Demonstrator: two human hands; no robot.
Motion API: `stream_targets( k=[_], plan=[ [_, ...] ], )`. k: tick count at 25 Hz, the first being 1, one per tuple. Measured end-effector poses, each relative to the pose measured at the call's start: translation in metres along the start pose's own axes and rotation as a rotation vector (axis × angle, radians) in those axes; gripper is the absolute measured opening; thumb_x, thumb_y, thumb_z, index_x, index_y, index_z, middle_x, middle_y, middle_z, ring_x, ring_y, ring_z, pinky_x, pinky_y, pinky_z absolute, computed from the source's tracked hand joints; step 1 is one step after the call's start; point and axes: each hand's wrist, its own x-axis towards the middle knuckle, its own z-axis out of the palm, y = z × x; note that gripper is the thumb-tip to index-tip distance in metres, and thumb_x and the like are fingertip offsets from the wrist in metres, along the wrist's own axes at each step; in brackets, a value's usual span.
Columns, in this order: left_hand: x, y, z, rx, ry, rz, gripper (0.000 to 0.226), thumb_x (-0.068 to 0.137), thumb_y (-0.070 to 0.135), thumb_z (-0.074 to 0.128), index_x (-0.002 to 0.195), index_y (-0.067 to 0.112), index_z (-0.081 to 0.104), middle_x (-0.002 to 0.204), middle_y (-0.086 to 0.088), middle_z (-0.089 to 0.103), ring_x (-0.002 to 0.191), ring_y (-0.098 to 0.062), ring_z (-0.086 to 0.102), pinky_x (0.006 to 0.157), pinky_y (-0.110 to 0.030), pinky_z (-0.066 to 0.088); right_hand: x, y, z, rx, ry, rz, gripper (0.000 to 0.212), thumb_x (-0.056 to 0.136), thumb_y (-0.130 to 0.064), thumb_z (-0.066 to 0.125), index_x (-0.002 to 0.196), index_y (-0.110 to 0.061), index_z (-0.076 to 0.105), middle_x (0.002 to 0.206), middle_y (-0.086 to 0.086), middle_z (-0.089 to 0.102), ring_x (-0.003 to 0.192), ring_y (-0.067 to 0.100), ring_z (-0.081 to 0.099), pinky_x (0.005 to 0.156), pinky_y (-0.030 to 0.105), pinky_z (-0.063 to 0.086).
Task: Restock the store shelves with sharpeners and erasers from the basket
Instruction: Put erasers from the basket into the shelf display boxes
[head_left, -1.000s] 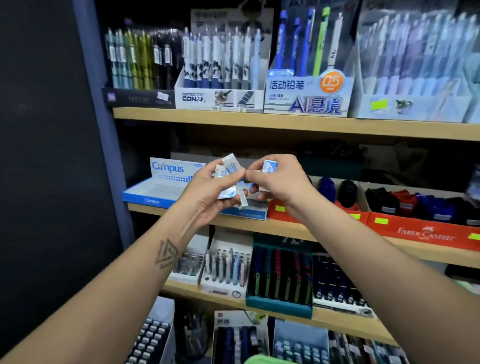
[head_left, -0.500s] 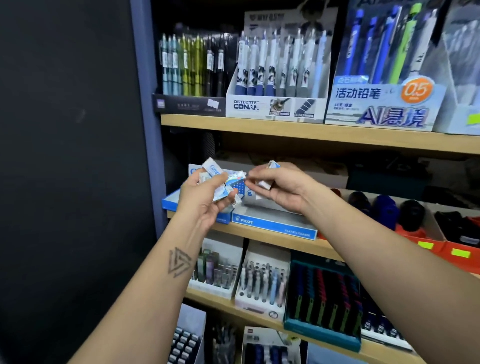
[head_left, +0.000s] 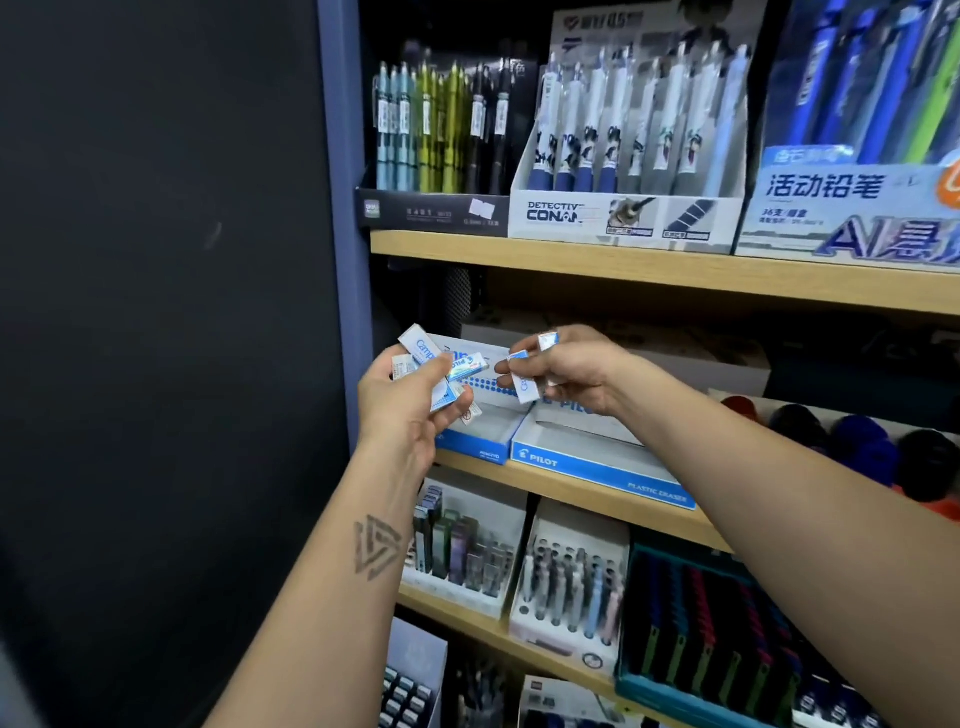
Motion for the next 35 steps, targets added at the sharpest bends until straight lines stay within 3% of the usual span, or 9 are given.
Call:
stream_targets(
  k=[6, 11, 14, 16, 20, 24, 27, 31, 35],
  plan=[
    [0.013, 0.003, -0.015, -0.034, 0.021, -0.004, 0.015, 0.088, -0.001, 0.071, 0.099, 0.006, 0.064, 0.102, -0.017, 0.072, 0.087, -0.035, 0.074, 0.058, -0.029, 0.058, 0.025, 0.005, 0.028, -0.178, 0.035, -0.059, 0.016, 0.081, -0.004, 0.079, 0.093, -0.016, 0.076, 0.079, 0.004, 0.071, 0.064, 0.007, 0.062, 0.041, 0.016, 0.038],
    [0.023, 0.006, -0.029, -0.05, 0.056, 0.002, 0.016, 0.088, -0.002, 0.07, 0.098, 0.006, 0.062, 0.099, -0.018, 0.069, 0.081, -0.035, 0.072, 0.054, -0.027, 0.056, 0.041, 0.007, 0.046, -0.192, 0.107, -0.082, 0.013, 0.087, -0.005, 0.073, 0.095, -0.011, 0.064, 0.069, 0.007, 0.064, 0.05, 0.01, 0.053, 0.038, 0.017, 0.038],
    [0.027, 0.007, -0.036, -0.06, 0.092, 0.001, 0.02, 0.088, -0.003, 0.069, 0.105, 0.006, 0.062, 0.097, -0.015, 0.068, 0.08, -0.033, 0.072, 0.052, -0.027, 0.056, 0.048, 0.013, 0.054, -0.327, 0.136, -0.037, 0.028, 0.091, -0.012, 0.07, 0.109, -0.014, 0.049, 0.077, 0.011, 0.063, 0.059, 0.018, 0.057, 0.042, 0.02, 0.04],
    [0.027, 0.008, -0.038, -0.055, 0.102, 0.001, 0.021, 0.088, -0.002, 0.069, 0.107, 0.005, 0.061, 0.096, -0.015, 0.068, 0.076, -0.03, 0.072, 0.052, -0.026, 0.056, 0.052, 0.016, 0.057, -0.627, 0.158, -0.153, 0.022, 0.091, -0.015, 0.068, 0.111, -0.014, 0.06, 0.09, 0.009, 0.064, 0.072, 0.022, 0.059, 0.052, 0.024, 0.044],
    [0.026, 0.012, -0.04, -0.055, 0.111, 0.005, 0.023, 0.089, -0.001, 0.07, 0.109, 0.006, 0.062, 0.094, -0.013, 0.069, 0.073, -0.027, 0.073, 0.052, -0.026, 0.056, 0.051, 0.014, 0.051, -1.145, -0.188, -0.359, 0.031, 0.087, -0.016, 0.072, 0.116, -0.028, 0.07, 0.114, 0.001, 0.064, 0.098, 0.019, 0.062, 0.084, 0.031, 0.052],
    [0.026, 0.015, -0.043, -0.045, 0.119, 0.005, 0.022, 0.089, 0.0, 0.07, 0.107, 0.007, 0.063, 0.098, -0.014, 0.069, 0.079, -0.03, 0.073, 0.052, -0.026, 0.056, 0.05, 0.016, 0.051, -1.22, -0.295, -0.202, 0.03, 0.087, -0.02, 0.076, 0.115, -0.019, 0.066, 0.093, 0.001, 0.06, 0.072, 0.015, 0.061, 0.067, 0.028, 0.054],
    [0.026, 0.016, -0.046, -0.054, 0.139, 0.011, 0.026, 0.089, -0.001, 0.07, 0.113, 0.005, 0.062, 0.1, -0.014, 0.068, 0.08, -0.03, 0.072, 0.053, -0.027, 0.057, 0.055, 0.019, 0.055, -1.158, -0.111, -0.242, 0.033, 0.085, -0.029, 0.076, 0.109, -0.012, 0.061, 0.102, 0.008, 0.065, 0.085, 0.022, 0.065, 0.074, 0.033, 0.057],
    [0.028, 0.015, -0.048, -0.041, 0.175, 0.038, 0.024, 0.089, -0.002, 0.069, 0.109, 0.008, 0.062, 0.096, -0.009, 0.066, 0.074, -0.023, 0.071, 0.056, -0.029, 0.06, 0.06, 0.02, 0.072, -0.861, 0.074, -0.112, 0.03, 0.088, -0.018, 0.073, 0.103, -0.012, 0.048, 0.092, 0.011, 0.064, 0.058, 0.022, 0.064, 0.046, 0.025, 0.05],
    [0.028, 0.011, -0.045, -0.014, 0.17, 0.04, 0.018, 0.089, -0.004, 0.068, 0.101, 0.009, 0.061, 0.091, -0.009, 0.065, 0.071, -0.023, 0.07, 0.055, -0.03, 0.06, 0.066, 0.018, 0.087, -0.83, 0.148, -0.055, 0.026, 0.083, -0.013, 0.074, 0.095, -0.012, 0.051, 0.075, 0.006, 0.066, 0.062, 0.018, 0.062, 0.047, 0.023, 0.044]
  ],
)
